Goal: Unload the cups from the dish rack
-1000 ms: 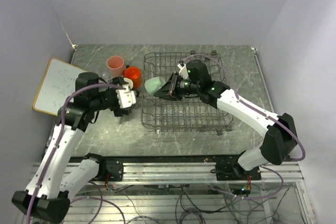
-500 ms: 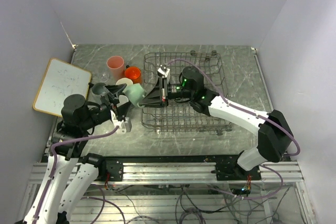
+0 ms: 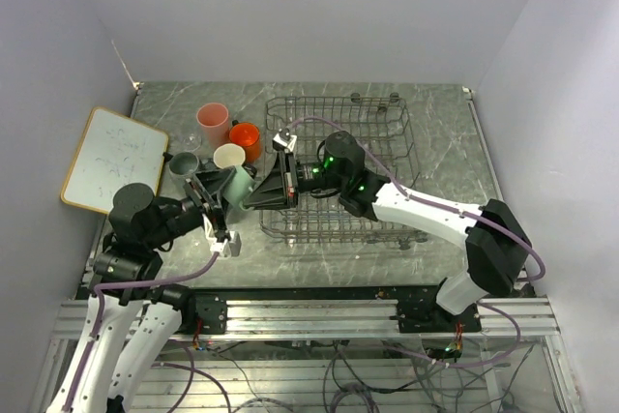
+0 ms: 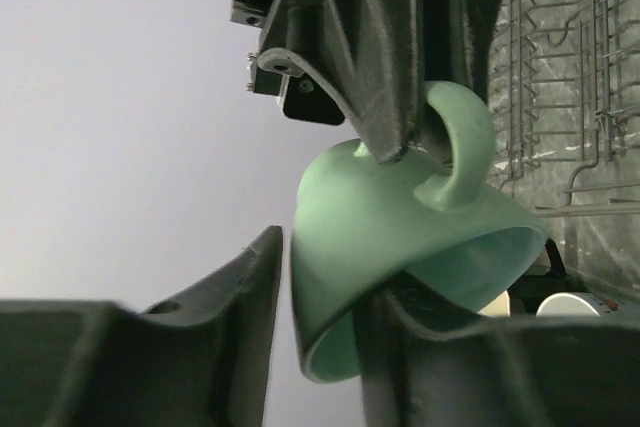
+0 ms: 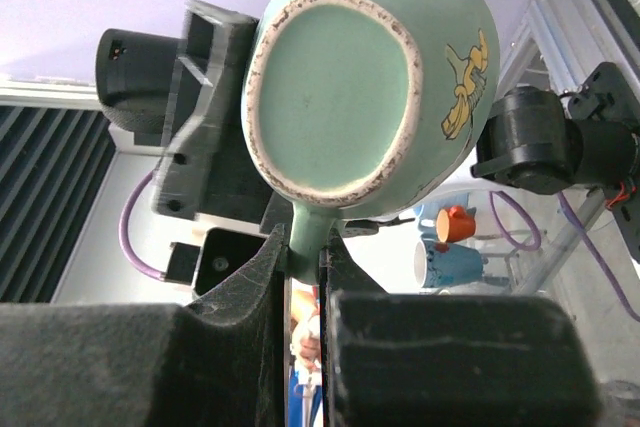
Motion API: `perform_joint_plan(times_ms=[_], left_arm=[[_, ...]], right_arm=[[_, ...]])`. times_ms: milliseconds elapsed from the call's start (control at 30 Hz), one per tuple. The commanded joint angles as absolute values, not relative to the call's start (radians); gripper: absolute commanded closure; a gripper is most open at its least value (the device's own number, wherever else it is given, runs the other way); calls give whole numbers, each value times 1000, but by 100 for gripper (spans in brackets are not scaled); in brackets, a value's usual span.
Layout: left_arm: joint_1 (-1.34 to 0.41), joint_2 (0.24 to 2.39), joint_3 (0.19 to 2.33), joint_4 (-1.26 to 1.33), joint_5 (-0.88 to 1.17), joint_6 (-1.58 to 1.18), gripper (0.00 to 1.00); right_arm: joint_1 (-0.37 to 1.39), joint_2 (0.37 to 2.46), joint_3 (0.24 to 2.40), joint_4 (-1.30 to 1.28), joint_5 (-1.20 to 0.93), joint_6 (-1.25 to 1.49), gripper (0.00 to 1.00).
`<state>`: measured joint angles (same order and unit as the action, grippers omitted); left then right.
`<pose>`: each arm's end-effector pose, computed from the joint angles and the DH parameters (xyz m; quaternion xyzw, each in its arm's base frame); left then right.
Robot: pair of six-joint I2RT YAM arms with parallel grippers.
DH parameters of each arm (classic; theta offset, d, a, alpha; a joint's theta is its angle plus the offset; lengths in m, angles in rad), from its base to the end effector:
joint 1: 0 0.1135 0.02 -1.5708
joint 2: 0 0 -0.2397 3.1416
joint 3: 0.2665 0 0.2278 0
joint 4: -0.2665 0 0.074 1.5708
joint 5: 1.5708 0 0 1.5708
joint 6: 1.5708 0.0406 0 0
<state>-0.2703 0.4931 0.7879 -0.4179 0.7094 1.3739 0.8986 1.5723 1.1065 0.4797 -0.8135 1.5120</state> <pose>0.0948 -0.0537 0.3354 0.6713 0.3098 0.1040 0.6653 0.1921 0.2887 0.3095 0.0738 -0.6998 -0.7100 0.0257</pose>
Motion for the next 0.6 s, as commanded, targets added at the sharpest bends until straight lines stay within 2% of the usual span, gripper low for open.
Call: perform_joint_plan(times_ms=[0, 67, 100, 133, 200, 300, 400, 567], left_arm=[[-276, 477, 771, -401, 751, 1459, 65], [-276, 476, 770, -435, 752, 1484, 87], [-276, 480, 773, -459, 752, 1490, 92], [-276, 491, 784, -508, 745, 1501, 93], [-276, 543, 832, -666, 724, 1562, 93], [-276, 682, 932, -937, 653, 1565, 93], [-275, 832, 1010, -1096, 570, 1482, 93], [-279, 1044, 1038, -1198, 496, 1280, 93]], right_arm=[[908, 1576, 1121, 572, -832, 1528, 100], [905, 1583, 1126, 555, -844, 1523, 100], [900, 1585, 1130, 532, -848, 1511, 91], [889, 1585, 1138, 495, -849, 1491, 83], [857, 1579, 1160, 381, -844, 1425, 54], [778, 1553, 1188, 138, -814, 1286, 35], [655, 1507, 1190, -94, -745, 1150, 24], [526, 1467, 1233, -442, -553, 930, 17]])
